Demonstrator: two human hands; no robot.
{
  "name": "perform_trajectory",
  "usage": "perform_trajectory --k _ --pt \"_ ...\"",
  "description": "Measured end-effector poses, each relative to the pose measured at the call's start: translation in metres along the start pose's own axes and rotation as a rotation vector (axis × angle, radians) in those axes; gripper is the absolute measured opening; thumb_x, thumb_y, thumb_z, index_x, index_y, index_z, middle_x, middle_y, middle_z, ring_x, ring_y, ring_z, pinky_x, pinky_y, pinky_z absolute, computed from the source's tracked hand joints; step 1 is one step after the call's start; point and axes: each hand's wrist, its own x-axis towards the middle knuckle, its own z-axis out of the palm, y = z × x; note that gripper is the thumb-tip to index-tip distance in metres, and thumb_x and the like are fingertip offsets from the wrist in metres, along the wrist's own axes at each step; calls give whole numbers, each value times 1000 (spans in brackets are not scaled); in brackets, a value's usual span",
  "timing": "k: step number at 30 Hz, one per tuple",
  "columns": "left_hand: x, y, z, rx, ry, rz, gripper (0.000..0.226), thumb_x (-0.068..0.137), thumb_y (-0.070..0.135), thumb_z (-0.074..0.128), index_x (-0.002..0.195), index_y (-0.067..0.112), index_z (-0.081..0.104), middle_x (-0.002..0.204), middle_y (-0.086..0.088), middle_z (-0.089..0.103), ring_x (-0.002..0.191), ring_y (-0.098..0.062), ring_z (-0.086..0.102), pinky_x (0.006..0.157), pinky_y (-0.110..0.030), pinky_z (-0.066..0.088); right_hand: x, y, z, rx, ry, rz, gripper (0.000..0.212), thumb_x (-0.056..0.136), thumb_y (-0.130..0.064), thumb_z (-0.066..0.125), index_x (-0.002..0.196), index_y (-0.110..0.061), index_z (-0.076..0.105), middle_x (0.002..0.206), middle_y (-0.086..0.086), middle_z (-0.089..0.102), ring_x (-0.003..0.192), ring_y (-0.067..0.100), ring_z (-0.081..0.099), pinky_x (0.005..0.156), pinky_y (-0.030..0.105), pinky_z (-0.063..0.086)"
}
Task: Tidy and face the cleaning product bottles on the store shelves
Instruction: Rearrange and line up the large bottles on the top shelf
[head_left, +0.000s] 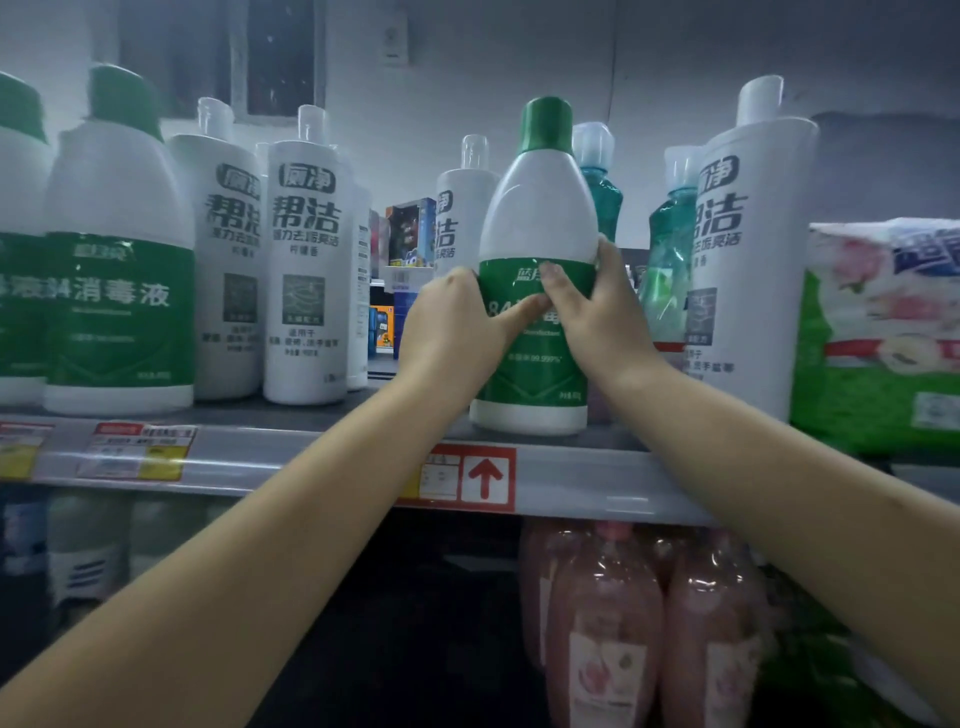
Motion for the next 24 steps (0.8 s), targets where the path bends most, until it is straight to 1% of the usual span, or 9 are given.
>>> perform_trajectory --k 3,5,9,11,15,18,19,22,24 --pt "-1 7 4 21 -2 7 63 73 66 58 88 4 57 85 -9 61 77 -23 57 59 -33 43 0 1 -9 -52 63 -40 46 91 -26 56 131 -17 36 119 3 51 113 22 51 96 34 45" --pt "-2 10 7 27 -10 23 64 73 65 58 93 4 57 88 -9 61 82 -25 57 67 -36 48 0 0 -13 -84 96 -48 50 89 -24 57 134 -17 35 120 3 48 117 21 48 100 34 42" --pt "-2 9 6 -12 -64 24 57 75 59 60 98 7 57 95 -7 61 86 -22 57 73 -38 52 -4 -6 -11 -225 157 -115 59 90 -18 56 142 -14 28 140 4 36 130 14 34 102 13 23" --pt "-4 6 1 -23 -105 40 53 78 54 60 105 9 56 101 -5 61 87 -20 58 75 -38 53 -7 -14 -3 -312 190 -202 59 89 -13 55 142 -12 28 146 7 30 135 17 27 101 10 14" --pt "-10 -6 -21 60 -161 113 56 86 42 57 128 8 42 124 -6 51 107 -20 52 88 -34 46 -9 -40 26 -301 175 -255 53 88 -9 53 137 -16 35 149 7 28 139 17 21 106 17 15" --pt "-8 -24 -49 79 -132 137 56 88 37 55 133 10 38 131 -6 47 116 -21 47 94 -35 43 -6 -59 55 -260 165 -340 47 84 -8 53 130 -10 43 139 10 40 133 22 32 113 35 23" --pt "-6 -31 -61 87 -106 141 54 88 36 55 133 12 39 131 -5 47 116 -20 47 94 -34 42 -4 -65 66 -255 159 -361 47 83 -8 53 129 -9 44 137 11 42 132 23 34 113 34 24" --pt "-4 -55 -97 102 -17 158 47 87 27 58 129 13 43 129 -5 50 112 -19 49 89 -27 39 -1 -85 103 -206 84 -364 46 84 -7 55 128 -10 45 134 8 44 127 18 37 99 12 23" --pt "-4 -73 -119 132 85 173 48 84 20 61 129 10 45 127 -8 51 110 -22 52 89 -28 40 -1 -98 130 -151 10 -351 46 85 -9 56 129 -11 44 131 7 46 123 16 41 93 13 26"
